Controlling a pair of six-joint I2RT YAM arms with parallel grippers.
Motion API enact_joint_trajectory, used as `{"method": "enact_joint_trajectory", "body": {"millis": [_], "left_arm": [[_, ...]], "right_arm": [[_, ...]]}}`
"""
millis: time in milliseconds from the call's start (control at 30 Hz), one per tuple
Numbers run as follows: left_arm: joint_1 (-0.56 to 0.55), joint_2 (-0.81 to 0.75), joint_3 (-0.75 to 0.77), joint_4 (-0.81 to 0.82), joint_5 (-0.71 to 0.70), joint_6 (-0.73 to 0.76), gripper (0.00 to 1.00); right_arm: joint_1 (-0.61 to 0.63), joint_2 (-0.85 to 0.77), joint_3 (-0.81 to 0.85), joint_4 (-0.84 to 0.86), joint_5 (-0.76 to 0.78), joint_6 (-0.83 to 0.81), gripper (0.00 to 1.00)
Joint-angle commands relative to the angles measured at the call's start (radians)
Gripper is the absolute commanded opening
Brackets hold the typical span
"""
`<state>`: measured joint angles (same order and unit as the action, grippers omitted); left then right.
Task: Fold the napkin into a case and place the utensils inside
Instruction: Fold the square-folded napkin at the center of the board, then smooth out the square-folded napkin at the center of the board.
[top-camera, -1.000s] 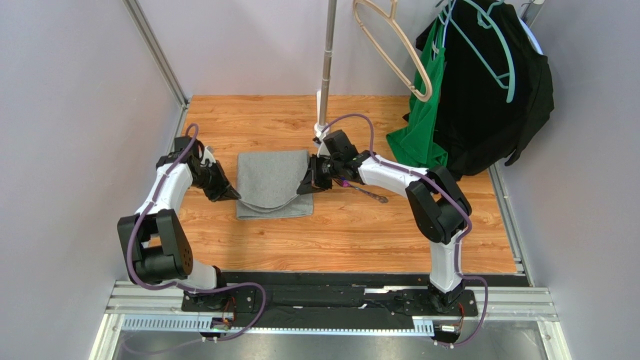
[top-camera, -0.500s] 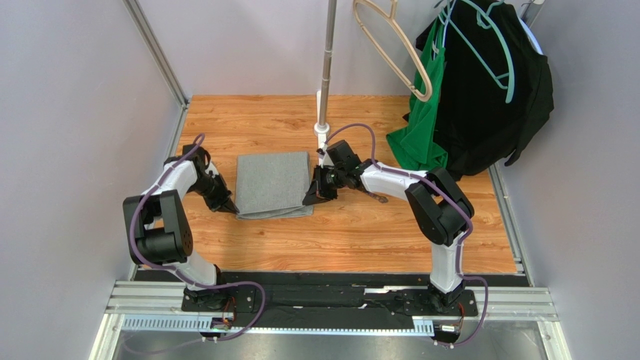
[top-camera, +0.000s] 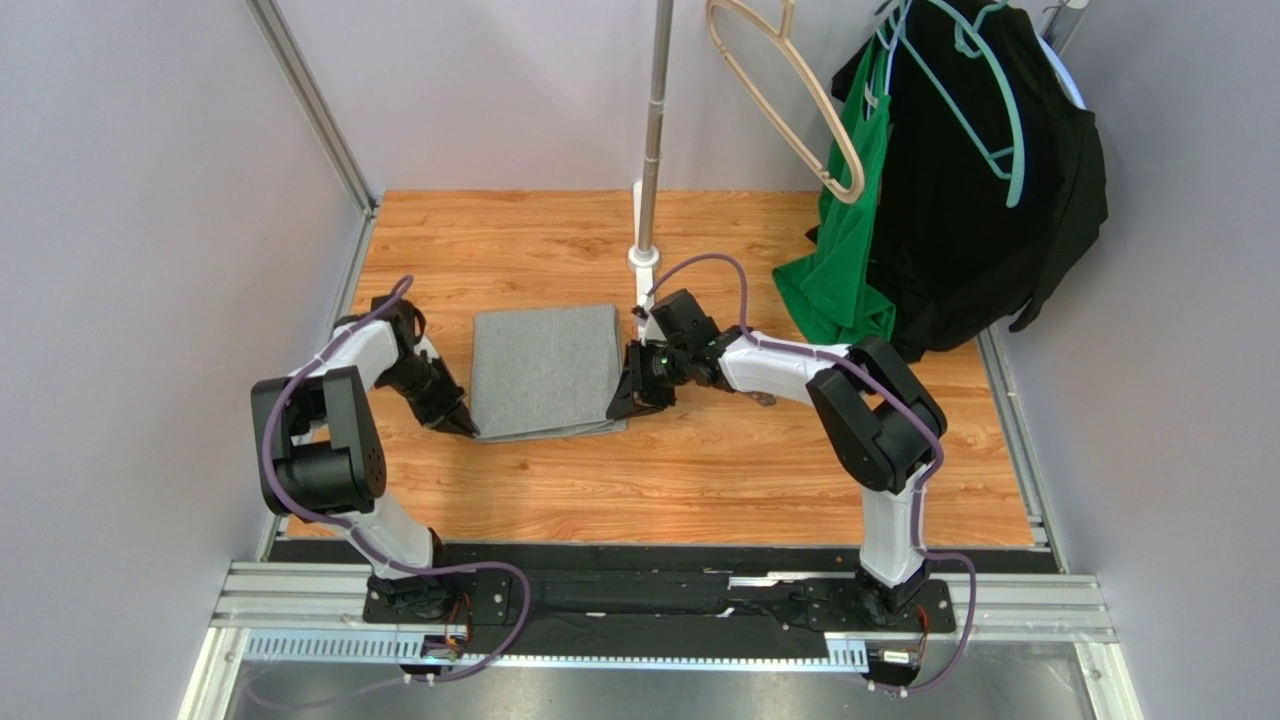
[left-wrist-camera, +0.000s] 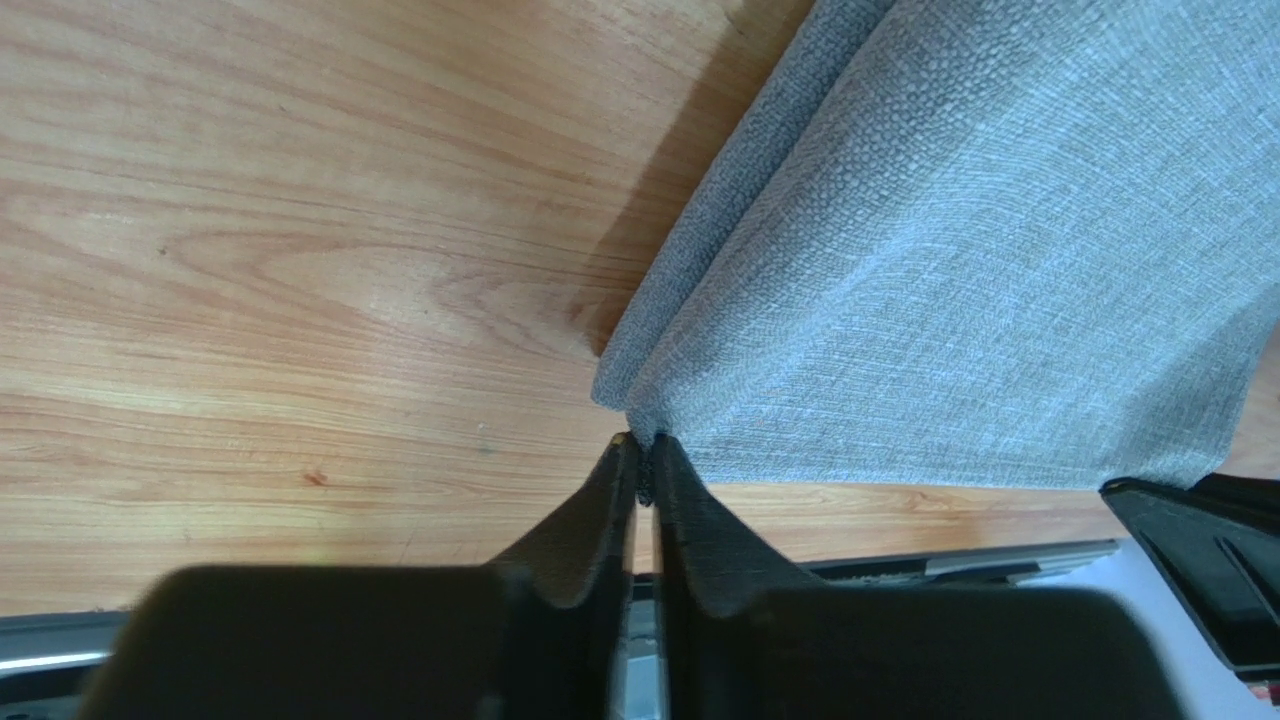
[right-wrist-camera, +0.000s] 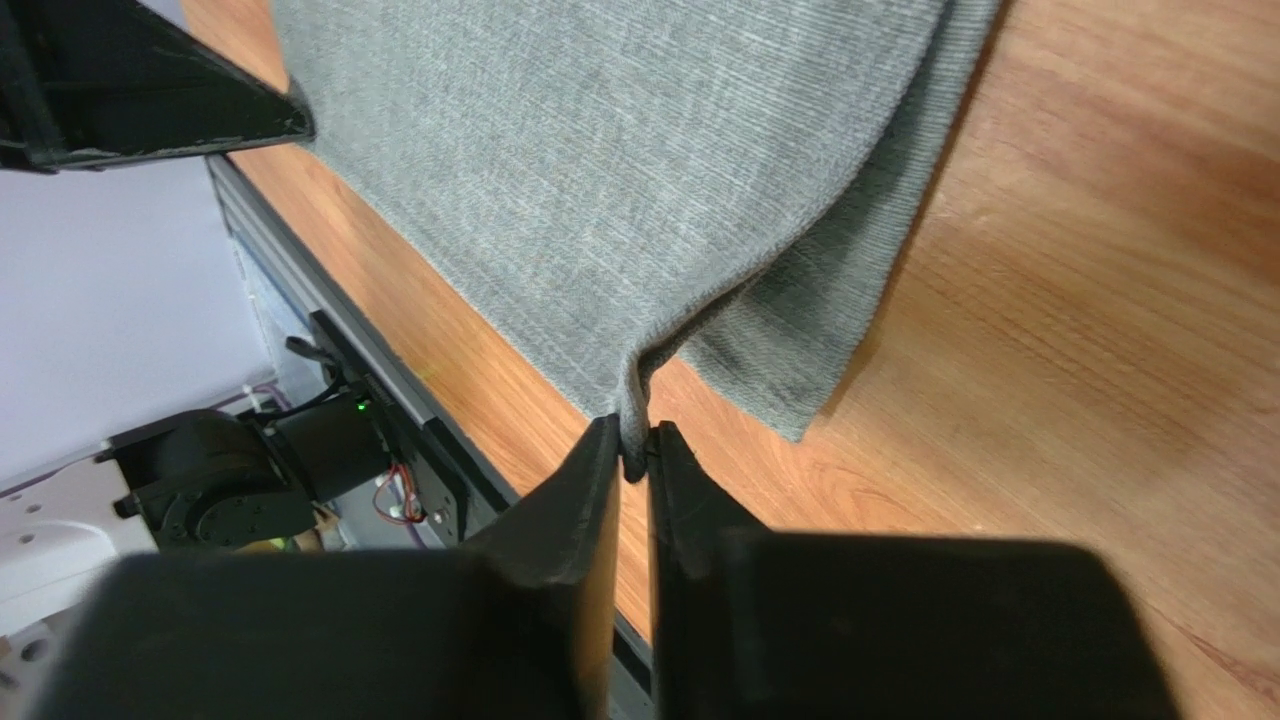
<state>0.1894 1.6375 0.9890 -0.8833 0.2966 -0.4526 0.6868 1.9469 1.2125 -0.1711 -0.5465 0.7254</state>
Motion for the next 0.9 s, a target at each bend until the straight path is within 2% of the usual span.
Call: {"method": "enact_joint_trajectory", "body": {"millis": [0,67,100,167,233,300,367,400,433,467,633,733,867], "left_arm": [[0.004,-0.040,0.033,-0.055,-0.042,-0.006,0.26],[0.007,-0.089,0.051,-0.098,-0.053,-0.008,0.31],[0.007,-0.131,0.065,-0.117,-0.044,-0.001,0.32],[0.007,-0.172,0.103,-0.160,-0.051,-0.012,0.34],[0.008,-0.229,0.115,-0.160,-0.024,-0.020,0.35],[0.007,-0.268,0.114,-0.113,0.028,-0.032,0.34],[0.008,-0.259,0.088,-0.037,0.122,-0.050,0.28],[0.007,-0.242,0.074,-0.010,0.163,-0.052,0.18],[0.007,-0.219,0.053,0.033,0.212,-0.054,0.13],[0.007,-0.155,0.053,0.037,0.210,-0.046,0.05],[0.007,0.005,0.051,0.024,0.130,-0.015,0.00],[0.008,0.071,0.046,0.021,-0.003,-0.005,0.00],[0.008,0.133,0.071,-0.017,-0.026,0.009,0.00]], "right_arm": [[-0.003,-0.046,0.027,-0.063,0.056,-0.082,0.33],[0.000,-0.103,0.033,-0.077,0.069,-0.150,0.45],[0.000,-0.115,0.044,-0.121,0.094,-0.182,0.55],[-0.001,-0.135,0.079,-0.168,0.148,-0.268,0.60],[0.000,-0.117,0.160,-0.238,0.129,-0.297,0.61],[0.002,-0.068,0.214,-0.220,0.074,-0.287,0.58],[0.016,-0.017,0.249,-0.197,-0.022,-0.235,0.52],[0.019,0.024,0.268,-0.167,-0.047,-0.221,0.49],[0.020,0.046,0.269,-0.147,-0.082,-0.207,0.45],[0.020,0.059,0.269,-0.122,-0.089,-0.181,0.37],[0.014,0.101,0.193,-0.078,-0.090,-0.190,0.27],[-0.001,0.133,0.154,-0.045,-0.083,-0.193,0.25],[-0.007,0.142,0.148,-0.089,0.008,-0.242,0.27]]}}
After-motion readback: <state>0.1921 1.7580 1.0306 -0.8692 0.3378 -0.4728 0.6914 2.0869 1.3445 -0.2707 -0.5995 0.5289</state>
